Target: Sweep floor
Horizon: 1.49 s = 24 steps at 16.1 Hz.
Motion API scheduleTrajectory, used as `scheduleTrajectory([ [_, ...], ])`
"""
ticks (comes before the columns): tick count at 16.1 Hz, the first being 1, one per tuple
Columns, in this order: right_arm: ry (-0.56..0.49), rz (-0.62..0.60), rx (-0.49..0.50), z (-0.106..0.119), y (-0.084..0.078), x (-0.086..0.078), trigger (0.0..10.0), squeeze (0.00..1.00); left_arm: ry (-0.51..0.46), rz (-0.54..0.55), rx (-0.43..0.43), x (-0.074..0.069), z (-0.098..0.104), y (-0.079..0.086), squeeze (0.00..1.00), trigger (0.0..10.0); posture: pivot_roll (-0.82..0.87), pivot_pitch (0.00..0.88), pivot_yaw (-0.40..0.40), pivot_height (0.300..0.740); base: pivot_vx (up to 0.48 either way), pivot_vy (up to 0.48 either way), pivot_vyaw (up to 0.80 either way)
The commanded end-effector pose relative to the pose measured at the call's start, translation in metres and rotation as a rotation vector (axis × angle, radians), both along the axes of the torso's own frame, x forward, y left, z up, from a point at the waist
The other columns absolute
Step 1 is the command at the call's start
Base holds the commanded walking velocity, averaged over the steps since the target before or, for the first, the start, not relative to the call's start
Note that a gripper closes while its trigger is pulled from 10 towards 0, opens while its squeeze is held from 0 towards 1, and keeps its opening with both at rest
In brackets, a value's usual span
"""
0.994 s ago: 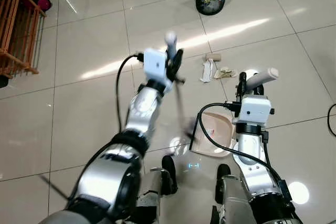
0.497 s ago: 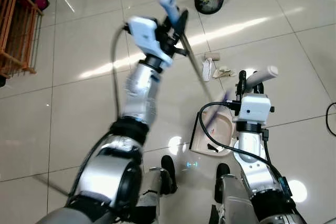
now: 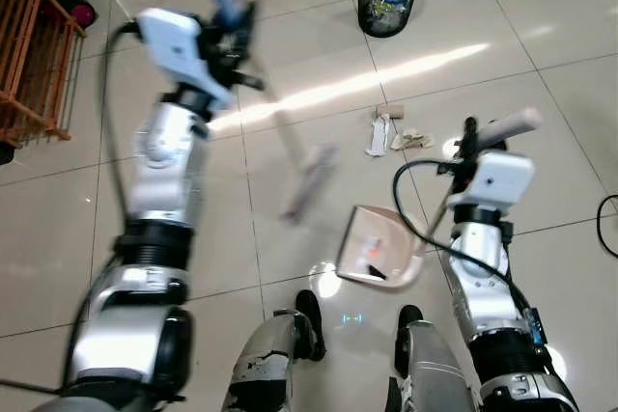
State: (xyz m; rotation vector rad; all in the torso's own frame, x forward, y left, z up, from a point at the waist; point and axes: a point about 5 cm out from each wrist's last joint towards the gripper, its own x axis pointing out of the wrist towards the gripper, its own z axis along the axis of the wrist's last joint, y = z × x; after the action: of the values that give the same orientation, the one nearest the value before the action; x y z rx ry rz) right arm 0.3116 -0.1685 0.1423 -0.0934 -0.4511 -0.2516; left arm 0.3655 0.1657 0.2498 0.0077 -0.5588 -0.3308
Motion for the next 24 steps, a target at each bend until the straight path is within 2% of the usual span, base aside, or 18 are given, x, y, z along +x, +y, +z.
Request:
scheduleTrajectory([
  [1,-0.071,0.004,0.039,0.022,-0.002,0.001,10.0,0.0,0.04,0.077,0.017,-0.006,-0.007,0.018,0.0,10.0,0.0,0.189,0.138,0.74,0.0,0.0,0.0],
  [2,-0.104,-0.001,0.066,0.037,-0.008,-0.001,10.0,0.0,0.088,0.119,0.047,-0.013,-0.02,0.029,0.0,10.0,-0.01,0.175,0.131,0.74,0.0,0.0,0.0],
  [3,-0.111,0.001,0.083,0.043,-0.011,-0.001,10.0,0.0,0.103,0.139,0.061,-0.016,-0.025,0.032,0.0,10.0,-0.01,0.168,0.125,0.74,0.0,0.0,0.0],
  [4,-0.112,-0.007,0.136,0.053,-0.018,-0.003,10.0,0.0,0.152,0.178,0.092,-0.024,-0.041,0.038,0.0,10.0,-0.01,0.159,0.116,0.74,0.0,0.0,0.0],
  [6,-0.101,-0.023,0.183,0.061,-0.025,-0.004,10.0,0.0,0.189,0.209,0.109,-0.032,-0.052,0.041,0.0,10.0,-0.02,0.149,0.104,0.74,0.0,0.0,0.0],
  [8,-0.117,-0.047,0.224,0.086,-0.036,-0.008,10.0,0.0,0.217,0.28,0.106,-0.049,-0.064,0.048,0.0,10.0,-0.01,0.134,0.093,0.74,0.0,0.0,0.0],
  [9,-0.118,-0.05,0.227,0.088,-0.037,-0.008,10.0,0.0,0.218,0.286,0.111,-0.05,-0.064,0.049,0.0,10.0,-0.01,0.134,0.093,0.74,0.0,0.0,0.0],
  [11,-0.104,-0.107,0.186,0.097,-0.044,-0.007,10.0,0.0,0.211,0.278,0.127,-0.053,-0.061,0.047,0.0,10.0,0.0,0.123,0.087,0.74,0.0,0.0,0.0],
  [12,-0.084,-0.123,0.19,0.101,-0.046,-0.008,10.0,0.0,0.216,0.259,0.108,-0.055,-0.06,0.042,0.0,10.0,0.01,0.12,0.09,0.74,0.0,0.0,0.0],
  [14,-0.069,-0.117,0.205,0.103,-0.045,-0.007,10.0,0.0,0.223,0.239,0.095,-0.056,-0.06,0.033,0.0,10.0,0.0,0.116,0.093,0.74,0.0,0.0,0.0],
  [16,-0.025,-0.096,0.204,0.105,-0.04,-0.007,10.0,0.0,0.246,0.224,0.078,-0.056,-0.062,0.017,0.0,10.0,0.0,0.113,0.095,0.74,0.274,0.0,0.22],
  [24,0.003,-0.083,0.216,0.108,-0.033,-0.005,10.0,0.0,0.277,0.208,0.084,-0.056,-0.063,0.008,0.0,10.0,0.0,0.114,0.092,0.74,0.378,0.0,0.64],
])
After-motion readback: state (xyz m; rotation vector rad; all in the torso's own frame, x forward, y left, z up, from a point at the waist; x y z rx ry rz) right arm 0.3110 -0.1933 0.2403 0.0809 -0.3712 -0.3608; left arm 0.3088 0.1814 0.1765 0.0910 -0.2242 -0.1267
